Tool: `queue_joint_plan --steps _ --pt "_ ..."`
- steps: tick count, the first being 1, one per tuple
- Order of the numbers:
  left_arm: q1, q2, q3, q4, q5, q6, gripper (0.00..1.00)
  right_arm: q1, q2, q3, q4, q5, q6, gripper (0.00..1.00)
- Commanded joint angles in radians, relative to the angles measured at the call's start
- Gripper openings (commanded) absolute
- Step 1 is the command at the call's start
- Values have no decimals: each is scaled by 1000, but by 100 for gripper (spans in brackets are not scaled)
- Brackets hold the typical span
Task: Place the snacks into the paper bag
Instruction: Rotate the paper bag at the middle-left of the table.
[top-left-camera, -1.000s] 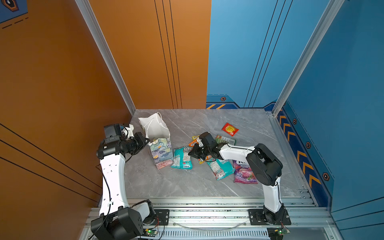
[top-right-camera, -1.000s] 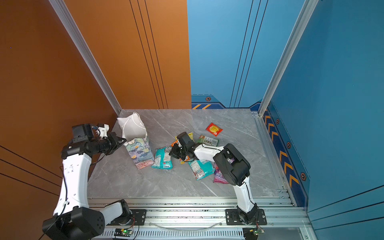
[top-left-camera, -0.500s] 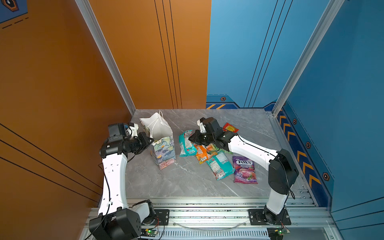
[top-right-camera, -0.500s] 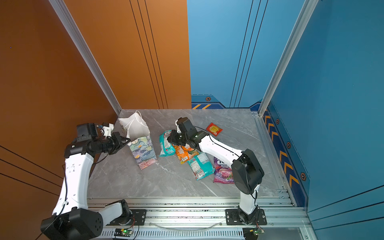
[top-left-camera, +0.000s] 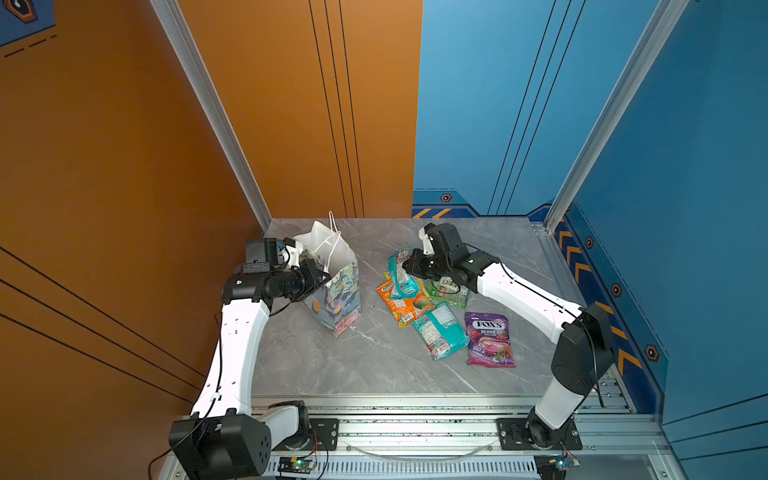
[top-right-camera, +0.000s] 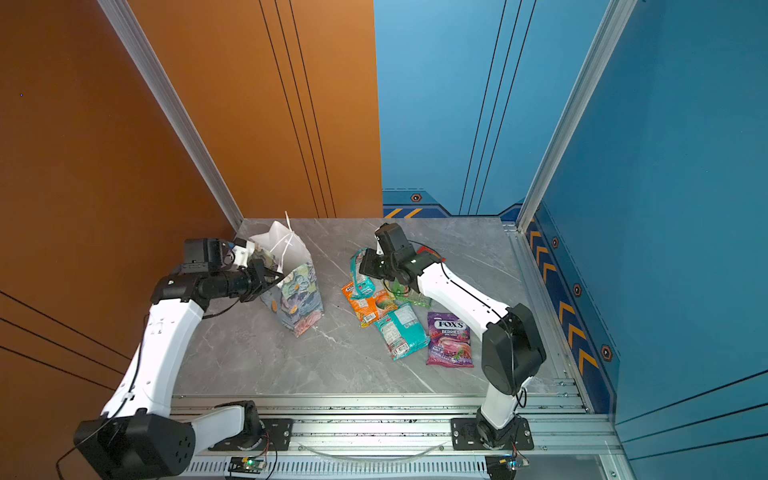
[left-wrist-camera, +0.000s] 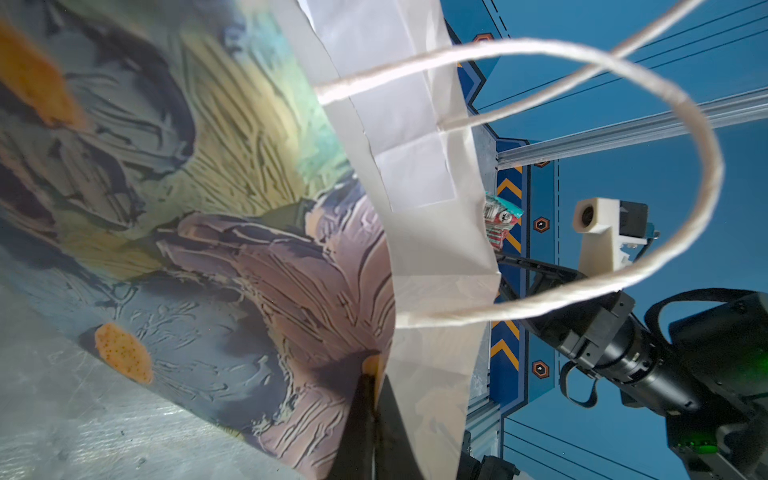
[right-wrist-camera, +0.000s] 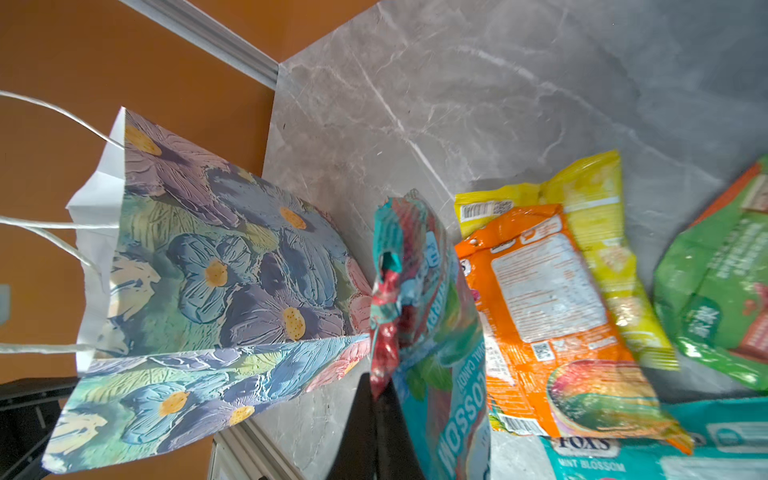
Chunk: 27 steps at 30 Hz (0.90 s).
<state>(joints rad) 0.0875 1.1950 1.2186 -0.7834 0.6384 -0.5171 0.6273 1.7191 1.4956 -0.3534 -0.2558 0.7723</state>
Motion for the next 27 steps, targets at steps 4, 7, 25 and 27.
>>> queue_joint_plan --steps 4,7,25,27 --pt "-84 12 26 75 -35 -54 0 -57 -94 12 -45 59 -74 0" --pt "-131 27 30 96 -46 -70 0 -79 -118 7 -58 72 -87 0" --pt "-349 33 18 157 -129 -126 0 -107 -191 48 -104 111 -152 0" --pt "-349 5 -3 157 -141 -133 0 -107 -195 65 -105 116 -159 0"
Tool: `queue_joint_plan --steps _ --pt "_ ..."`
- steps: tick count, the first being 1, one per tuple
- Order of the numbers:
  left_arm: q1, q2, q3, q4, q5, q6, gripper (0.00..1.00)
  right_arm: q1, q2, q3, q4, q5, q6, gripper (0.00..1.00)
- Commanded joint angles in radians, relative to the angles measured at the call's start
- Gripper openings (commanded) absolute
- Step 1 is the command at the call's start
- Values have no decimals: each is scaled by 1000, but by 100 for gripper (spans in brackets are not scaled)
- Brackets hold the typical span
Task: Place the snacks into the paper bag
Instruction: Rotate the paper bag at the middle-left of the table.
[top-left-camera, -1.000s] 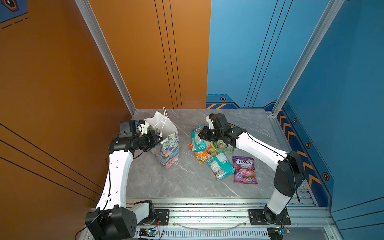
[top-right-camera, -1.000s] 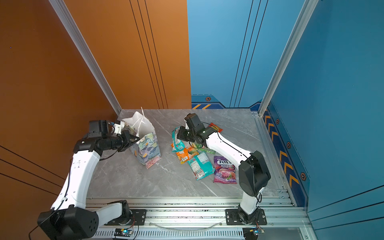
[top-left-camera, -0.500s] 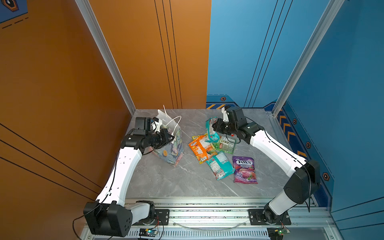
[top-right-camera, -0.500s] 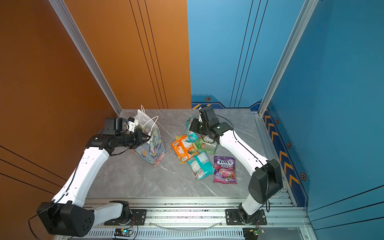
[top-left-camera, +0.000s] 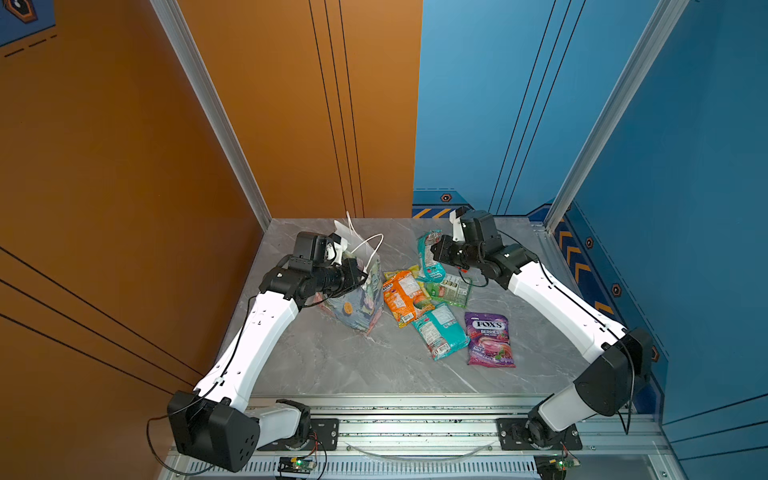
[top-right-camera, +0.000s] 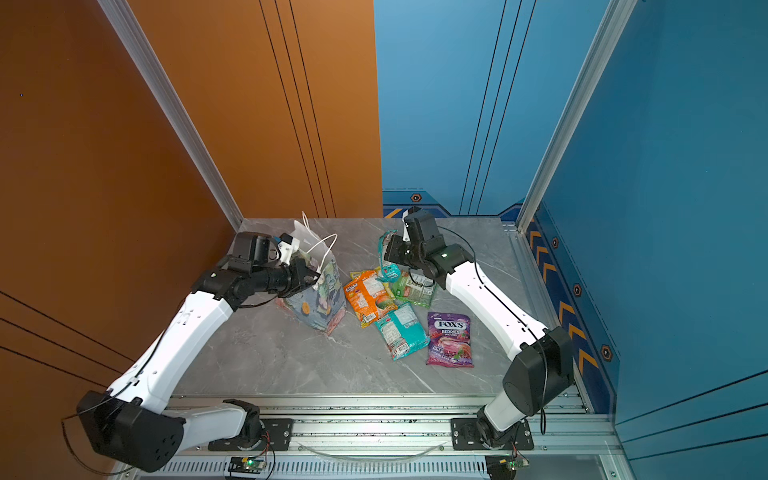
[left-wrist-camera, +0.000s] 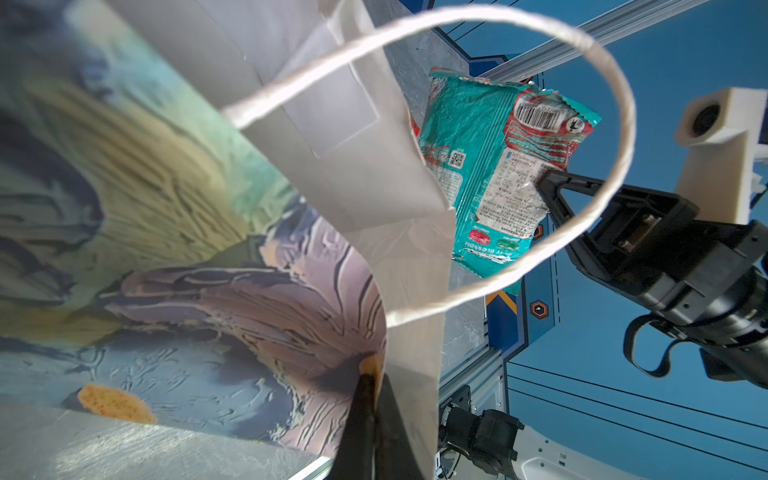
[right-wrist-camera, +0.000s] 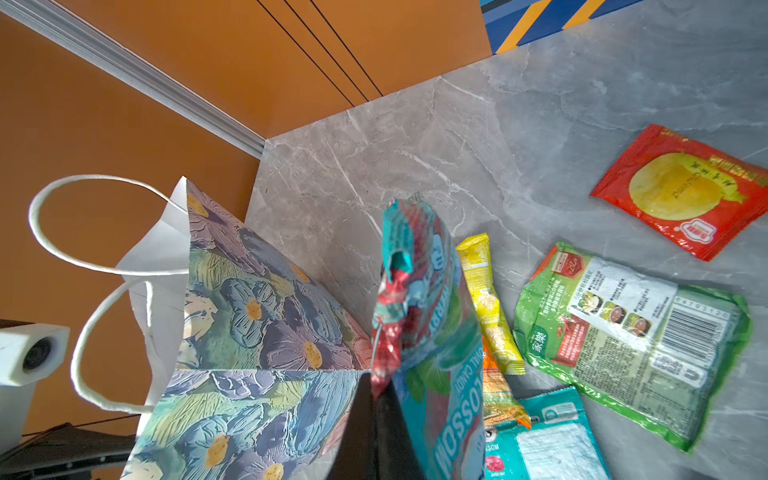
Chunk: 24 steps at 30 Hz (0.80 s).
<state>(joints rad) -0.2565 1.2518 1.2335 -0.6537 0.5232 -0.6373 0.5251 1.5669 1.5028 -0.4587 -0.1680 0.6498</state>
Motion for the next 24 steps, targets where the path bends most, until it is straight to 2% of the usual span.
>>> queue_joint_plan --steps 1,13,24 --pt "-6 -67 -30 27 -33 -16 0 -4 -46 66 2 27 -38 0" --pt "58 -262 -197 7 -230 -120 0 80 13 265 35 -33 -138 0" --pt "86 -394 -285 21 -380 -227 1 214 117 483 101 -205 -254 0"
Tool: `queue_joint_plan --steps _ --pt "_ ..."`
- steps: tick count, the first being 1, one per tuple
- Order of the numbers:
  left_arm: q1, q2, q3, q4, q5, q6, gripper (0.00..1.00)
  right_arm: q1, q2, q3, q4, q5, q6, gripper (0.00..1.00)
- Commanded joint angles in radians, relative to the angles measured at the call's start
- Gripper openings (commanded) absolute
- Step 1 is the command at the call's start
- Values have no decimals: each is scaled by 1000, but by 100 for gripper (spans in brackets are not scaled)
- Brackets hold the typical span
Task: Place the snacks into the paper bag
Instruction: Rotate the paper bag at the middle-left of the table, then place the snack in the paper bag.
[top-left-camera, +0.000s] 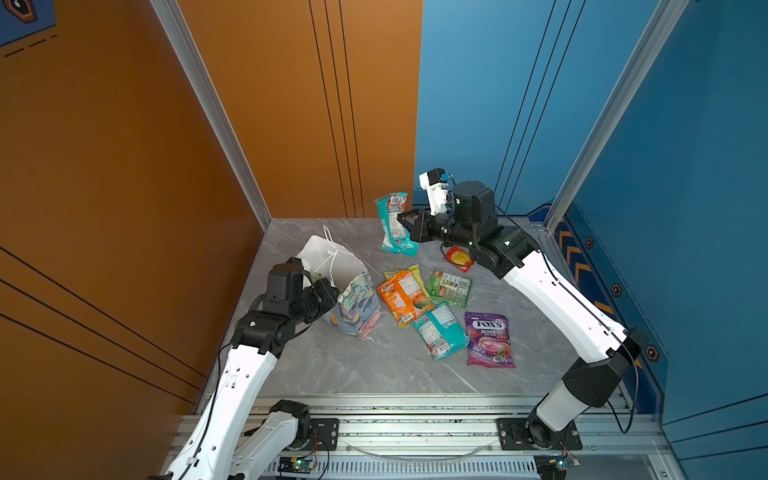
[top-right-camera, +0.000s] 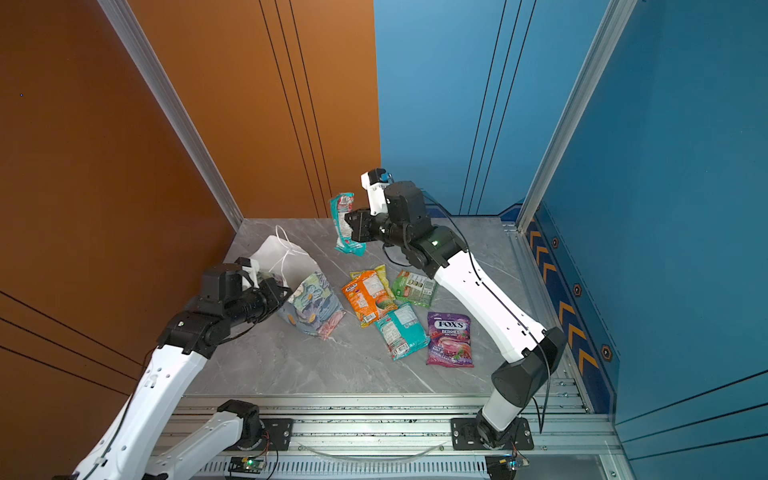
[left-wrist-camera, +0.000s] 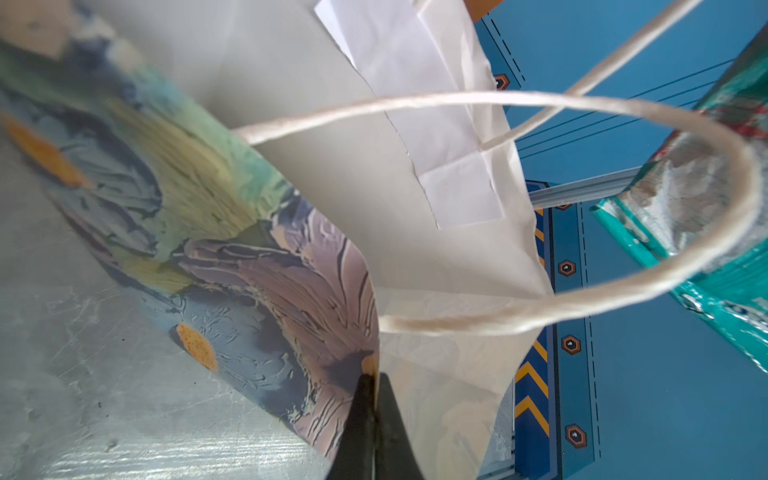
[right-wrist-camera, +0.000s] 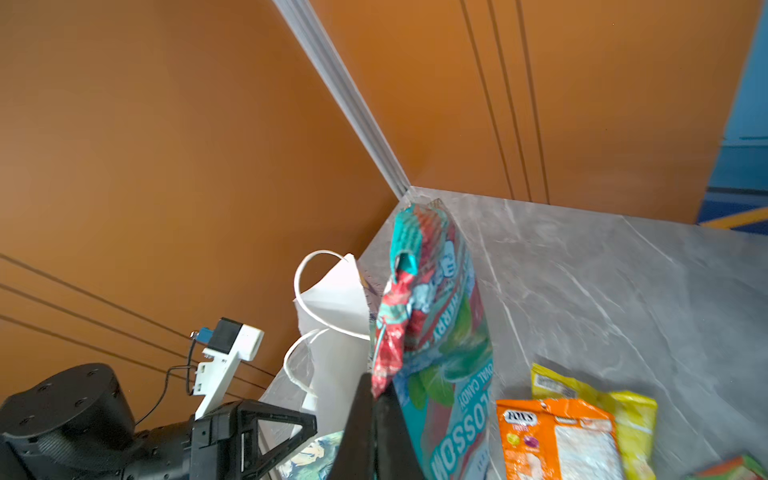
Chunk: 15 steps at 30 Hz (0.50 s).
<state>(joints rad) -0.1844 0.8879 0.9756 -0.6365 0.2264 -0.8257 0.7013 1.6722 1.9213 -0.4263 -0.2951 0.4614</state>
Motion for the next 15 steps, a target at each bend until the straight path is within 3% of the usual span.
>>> queue_joint_plan --steps 1,9,15 --pt "17 -41 -34 10 -83 -45 4 51 19 80 72 -91 -75 0" --pt "22 -76 -47 40 -56 -61 38 120 82 199 61 -121 -118 0" --pt "32 -98 -48 52 -47 -73 57 136 120 266 40 -107 -132 0"
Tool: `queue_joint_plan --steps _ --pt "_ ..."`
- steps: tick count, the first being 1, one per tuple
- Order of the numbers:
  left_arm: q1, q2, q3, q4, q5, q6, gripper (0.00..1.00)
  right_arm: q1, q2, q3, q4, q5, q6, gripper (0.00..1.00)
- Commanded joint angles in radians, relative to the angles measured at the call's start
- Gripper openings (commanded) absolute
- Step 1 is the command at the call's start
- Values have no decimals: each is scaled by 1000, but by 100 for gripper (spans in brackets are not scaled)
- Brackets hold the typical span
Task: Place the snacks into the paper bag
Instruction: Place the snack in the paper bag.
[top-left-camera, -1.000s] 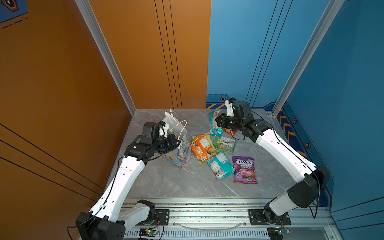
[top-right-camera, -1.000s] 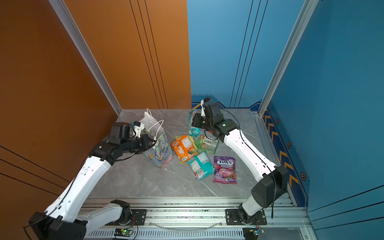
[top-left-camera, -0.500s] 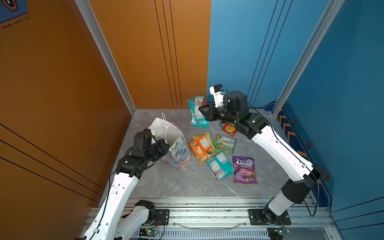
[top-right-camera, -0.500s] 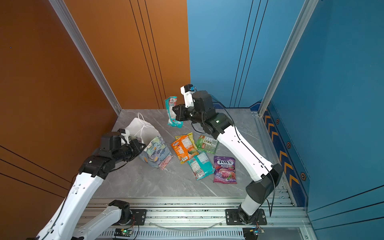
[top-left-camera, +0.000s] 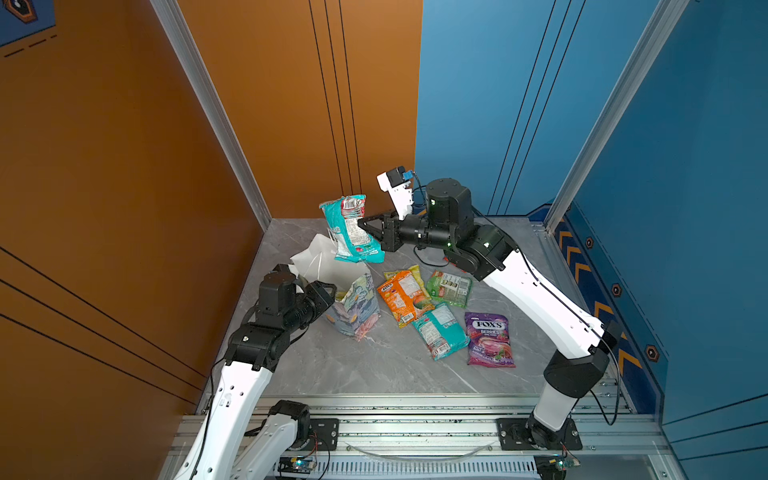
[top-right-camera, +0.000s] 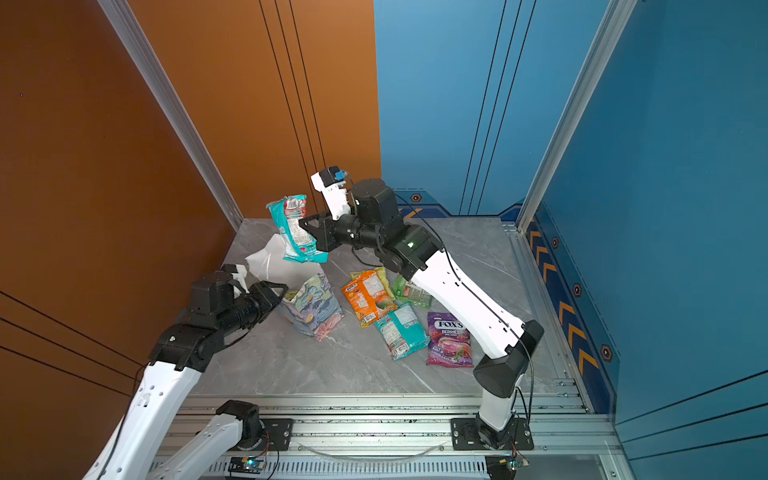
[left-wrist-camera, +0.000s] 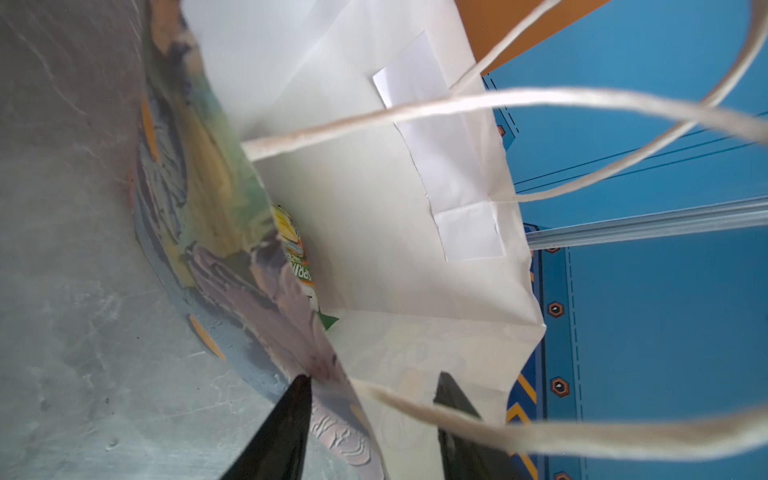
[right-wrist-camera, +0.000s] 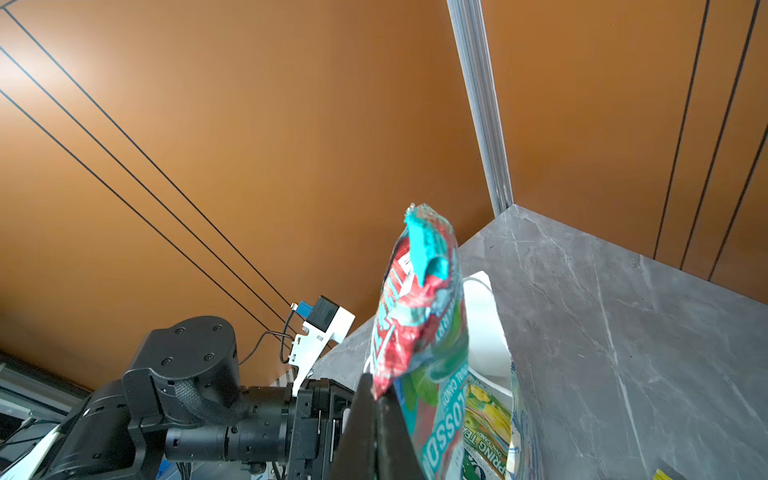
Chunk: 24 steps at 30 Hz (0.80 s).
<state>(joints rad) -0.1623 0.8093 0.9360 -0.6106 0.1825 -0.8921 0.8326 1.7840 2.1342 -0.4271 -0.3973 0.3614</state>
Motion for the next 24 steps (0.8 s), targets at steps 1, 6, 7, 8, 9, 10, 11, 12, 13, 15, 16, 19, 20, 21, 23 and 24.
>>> queue_joint_plan --steps 1,6,7,8,9,10,11,12,13,15,16,19,20,21,23,24 --pt "12 -22 -9 29 -3 -9 59 5 15 62 36 -3 -35 0" --pt "19 -51 -8 68 1 -19 75 12 36 111 27 -8 -53 0" --pt "20 -57 -8 78 2 -21 78 14 37 116 28 -9 -57 0" --pt "22 -63 -6 90 3 -23 81 15 39 121 28 -11 -62 0" --pt "23 -71 -7 100 5 -26 82 17 40 125 28 -11 -65 0" --pt "25 -78 -4 109 6 -29 82 20 42 128 28 -14 -68 0" --pt "27 -85 -2 115 1 -30 84 23 44 129 28 -22 -73 0" --pt "30 -95 2 118 -6 -31 85 25 45 129 27 -27 -78 0" --pt "32 -104 3 119 -17 -30 91 27 47 129 24 -29 -79 0" --pt "39 -127 4 117 -49 -20 95 31 51 131 19 -40 -84 0" --pt "44 -138 3 115 -66 -16 100 32 53 130 18 -45 -86 0" --pt "58 -177 0 103 -122 0 98 39 55 131 4 -60 -102 0" --pt "65 -191 -5 106 -140 2 98 43 55 131 -4 -64 -113 0" --pt "70 -205 -10 109 -160 -2 98 49 55 130 -15 -66 -125 0" --pt "78 -234 -32 142 -188 -14 98 57 56 130 -35 -61 -144 0" --pt "81 -246 -41 156 -206 -19 98 60 58 128 -45 -57 -152 0"
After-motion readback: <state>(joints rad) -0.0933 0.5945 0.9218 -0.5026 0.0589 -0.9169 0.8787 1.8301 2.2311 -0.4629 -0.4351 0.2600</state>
